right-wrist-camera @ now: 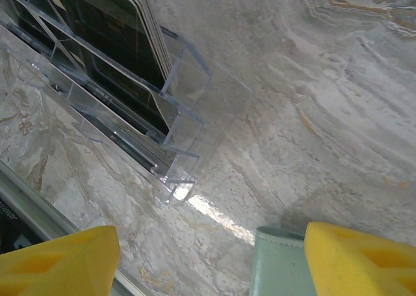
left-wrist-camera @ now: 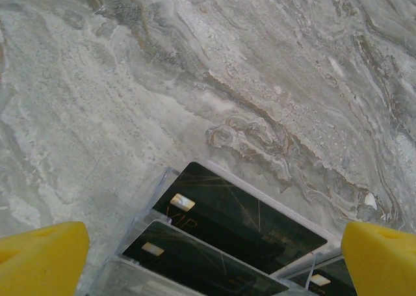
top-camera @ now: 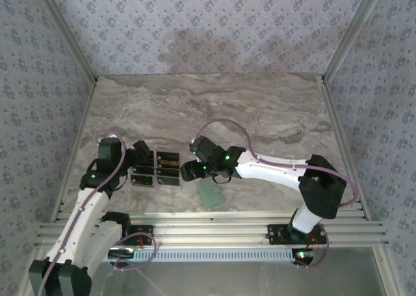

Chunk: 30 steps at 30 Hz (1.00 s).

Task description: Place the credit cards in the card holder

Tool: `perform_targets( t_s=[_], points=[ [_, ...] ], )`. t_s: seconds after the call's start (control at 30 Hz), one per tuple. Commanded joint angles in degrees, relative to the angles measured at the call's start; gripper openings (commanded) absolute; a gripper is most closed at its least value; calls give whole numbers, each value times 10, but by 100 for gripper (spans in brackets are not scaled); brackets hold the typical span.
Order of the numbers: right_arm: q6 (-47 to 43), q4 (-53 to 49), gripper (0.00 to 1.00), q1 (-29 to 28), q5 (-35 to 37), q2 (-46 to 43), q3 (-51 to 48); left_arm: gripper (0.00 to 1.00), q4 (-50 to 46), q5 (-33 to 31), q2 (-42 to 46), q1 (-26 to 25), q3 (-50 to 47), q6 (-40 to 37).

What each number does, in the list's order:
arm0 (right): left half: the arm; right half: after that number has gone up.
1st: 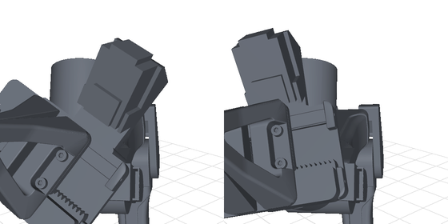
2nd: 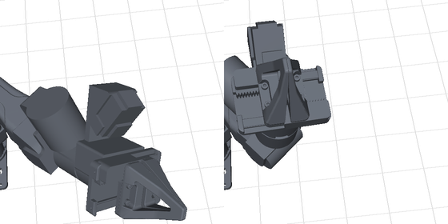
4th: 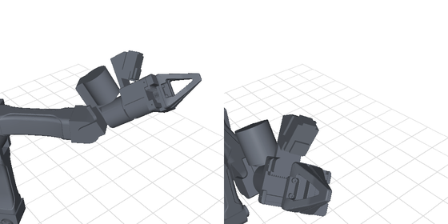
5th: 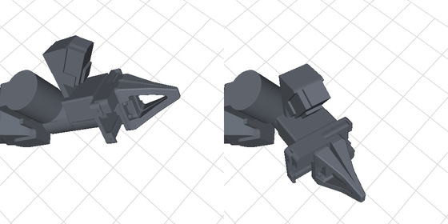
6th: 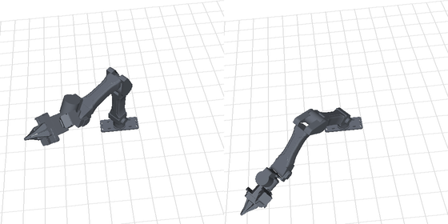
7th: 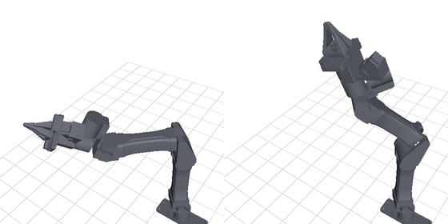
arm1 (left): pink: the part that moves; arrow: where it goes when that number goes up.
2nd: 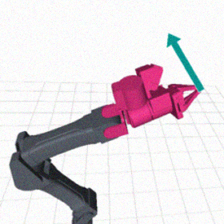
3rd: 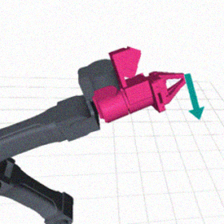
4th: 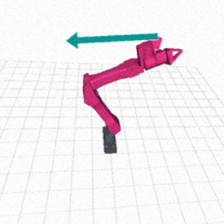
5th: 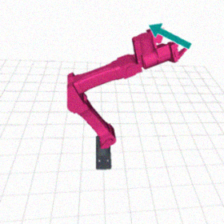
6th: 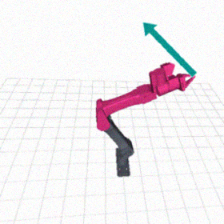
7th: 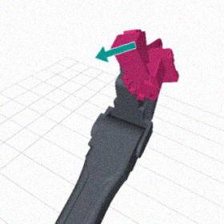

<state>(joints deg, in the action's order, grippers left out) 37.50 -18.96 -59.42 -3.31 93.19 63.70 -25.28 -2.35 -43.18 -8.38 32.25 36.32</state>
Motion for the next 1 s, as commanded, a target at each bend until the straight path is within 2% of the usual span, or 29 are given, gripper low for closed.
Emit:
perform_targets(
  t_s=[0.0, 0.33, 0.97],
  points=[
    [25, 24, 77, -8, 3, 18, 13, 100, 66, 6, -2, -1, -10, -6],
    [34, 94, 77, -31, 56, 55, 7, 100, 123, 13, 0, 0, -35, -25],
    [43, 157, 71, -38, 69, 100, -2, 100, 198, 29, -25, 1, -78, -16]
  ],
)
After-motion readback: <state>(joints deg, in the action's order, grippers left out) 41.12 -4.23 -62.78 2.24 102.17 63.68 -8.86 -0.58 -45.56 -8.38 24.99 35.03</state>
